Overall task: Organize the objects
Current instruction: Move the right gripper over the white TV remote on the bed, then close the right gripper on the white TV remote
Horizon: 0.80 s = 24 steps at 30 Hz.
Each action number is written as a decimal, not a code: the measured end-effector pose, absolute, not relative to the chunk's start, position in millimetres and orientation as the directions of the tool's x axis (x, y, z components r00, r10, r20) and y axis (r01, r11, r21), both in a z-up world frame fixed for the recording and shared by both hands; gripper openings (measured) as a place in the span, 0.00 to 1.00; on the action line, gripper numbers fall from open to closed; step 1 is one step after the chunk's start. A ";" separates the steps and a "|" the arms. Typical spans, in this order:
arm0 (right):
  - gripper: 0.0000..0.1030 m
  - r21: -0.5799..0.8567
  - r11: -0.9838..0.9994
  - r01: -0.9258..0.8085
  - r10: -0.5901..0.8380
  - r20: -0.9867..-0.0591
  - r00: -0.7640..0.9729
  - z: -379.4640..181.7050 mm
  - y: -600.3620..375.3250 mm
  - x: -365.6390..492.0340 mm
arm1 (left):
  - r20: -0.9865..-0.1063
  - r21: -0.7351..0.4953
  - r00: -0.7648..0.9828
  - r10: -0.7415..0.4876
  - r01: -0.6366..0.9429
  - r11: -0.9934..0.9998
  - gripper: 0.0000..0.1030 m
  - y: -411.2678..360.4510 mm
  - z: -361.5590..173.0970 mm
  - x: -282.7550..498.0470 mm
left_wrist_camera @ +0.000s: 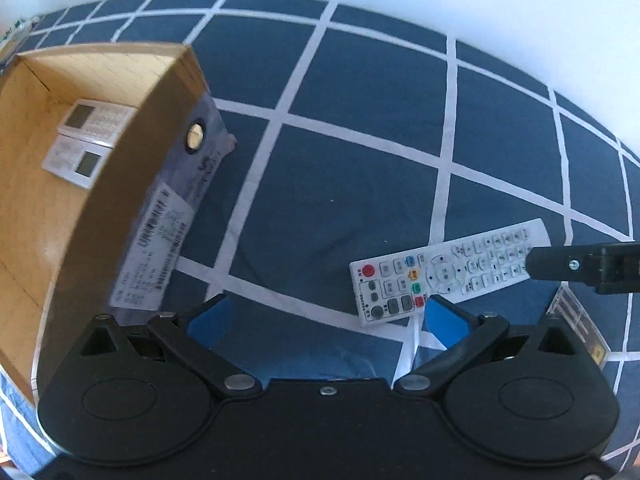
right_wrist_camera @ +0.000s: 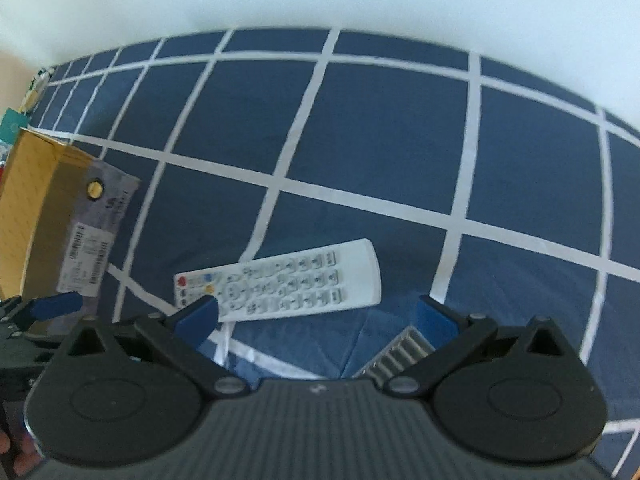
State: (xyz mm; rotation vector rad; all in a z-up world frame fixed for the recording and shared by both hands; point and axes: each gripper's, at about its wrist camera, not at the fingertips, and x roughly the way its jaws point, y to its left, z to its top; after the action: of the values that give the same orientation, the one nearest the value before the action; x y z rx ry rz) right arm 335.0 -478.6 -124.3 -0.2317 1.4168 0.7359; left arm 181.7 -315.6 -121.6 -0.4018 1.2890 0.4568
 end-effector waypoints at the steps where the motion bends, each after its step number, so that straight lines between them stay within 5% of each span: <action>1: 1.00 0.280 0.758 -0.589 0.323 -0.946 -0.034 -130.7 -476.8 338.6 | -0.973 -0.030 0.208 0.098 -0.537 0.843 1.00 -315.4 -124.8 184.0; 24: 1.00 0.248 0.713 -0.656 0.242 -0.965 -0.102 -176.3 -439.6 350.1 | -0.977 -0.161 0.206 -0.056 -0.538 0.828 1.00 -324.6 -160.8 210.0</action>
State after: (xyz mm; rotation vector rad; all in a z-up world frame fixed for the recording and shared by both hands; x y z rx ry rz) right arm 350.1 -439.6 -176.3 -0.3575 1.4928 0.7832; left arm 210.0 -324.6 -160.8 -0.5354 1.3357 0.3590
